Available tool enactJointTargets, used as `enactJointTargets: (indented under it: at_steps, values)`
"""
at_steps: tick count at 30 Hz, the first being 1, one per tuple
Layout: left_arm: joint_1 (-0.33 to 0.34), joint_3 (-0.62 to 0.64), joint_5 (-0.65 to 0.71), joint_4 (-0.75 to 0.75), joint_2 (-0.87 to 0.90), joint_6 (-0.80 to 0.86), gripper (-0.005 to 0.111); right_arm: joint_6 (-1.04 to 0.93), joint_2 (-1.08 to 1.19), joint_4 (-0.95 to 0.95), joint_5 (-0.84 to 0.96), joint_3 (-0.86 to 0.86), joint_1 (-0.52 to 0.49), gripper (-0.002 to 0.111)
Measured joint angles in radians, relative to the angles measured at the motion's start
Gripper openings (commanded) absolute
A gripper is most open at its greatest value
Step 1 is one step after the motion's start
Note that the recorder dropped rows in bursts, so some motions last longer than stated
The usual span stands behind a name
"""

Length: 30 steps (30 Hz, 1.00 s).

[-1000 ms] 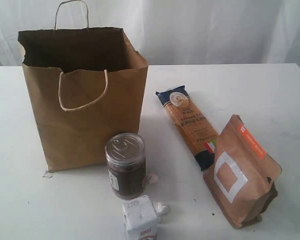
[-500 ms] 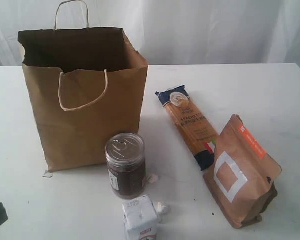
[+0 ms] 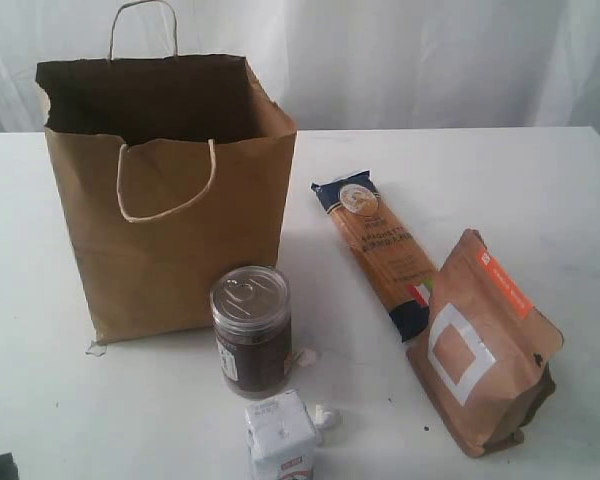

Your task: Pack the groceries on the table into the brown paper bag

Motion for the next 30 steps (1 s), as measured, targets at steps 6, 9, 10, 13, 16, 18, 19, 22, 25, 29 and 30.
enactJointTargets:
  at_steps: [6, 9, 10, 13, 16, 18, 19, 22, 25, 29, 30]
  values:
    - [0.0, 0.0, 0.022, 0.001, 0.0, 0.0, 0.0, 0.0, 0.0, 0.0, 0.0, 0.0, 0.0, 0.0]
    - [0.004, 0.0, 0.022, 0.001, 0.0, 0.0, 0.0, 0.0, 0.0, 0.0, 0.0, 0.0, 0.0, 0.0]
    - [0.012, 0.0, 0.022, 0.001, 0.0, 0.0, 0.0, 0.0, 0.0, 0.0, 0.0, 0.0, 0.0, 0.0]
    - [0.071, 0.0, 0.022, 0.001, 0.0, 0.0, 0.0, 0.0, 0.0, -0.002, 0.0, 0.0, 0.0, 0.0]
    - [0.16, 0.0, 0.022, 0.001, 0.0, 0.0, 0.0, 0.0, 0.0, -0.002, 0.0, 0.0, 0.0, 0.0]
    - [0.224, 0.0, 0.022, 0.001, 0.0, 0.0, 0.0, 0.0, 0.0, -0.002, 0.0, 0.0, 0.0, 0.0]
    - [0.26, 0.0, 0.022, 0.001, 0.0, 0.0, 0.0, 0.0, 0.0, -0.002, 0.0, 0.0, 0.0, 0.0]
    - [0.361, 0.0, 0.022, 0.001, 0.0, 0.0, 0.0, 0.0, 0.0, -0.002, 0.0, 0.0, 0.0, 0.0]
    - [0.491, 0.0, 0.022, 0.001, 0.0, 0.0, 0.0, 0.0, 0.0, -0.002, 0.0, 0.0, 0.0, 0.0]
    - [0.562, 0.0, 0.022, 0.001, 0.0, 0.0, 0.0, 0.0, 0.0, -0.002, 0.0, 0.0, 0.0, 0.0]
    - [0.573, 0.0, 0.022, 0.001, 0.0, 0.0, 0.0, 0.0, 0.0, -0.002, 0.0, 0.0, 0.0, 0.0]
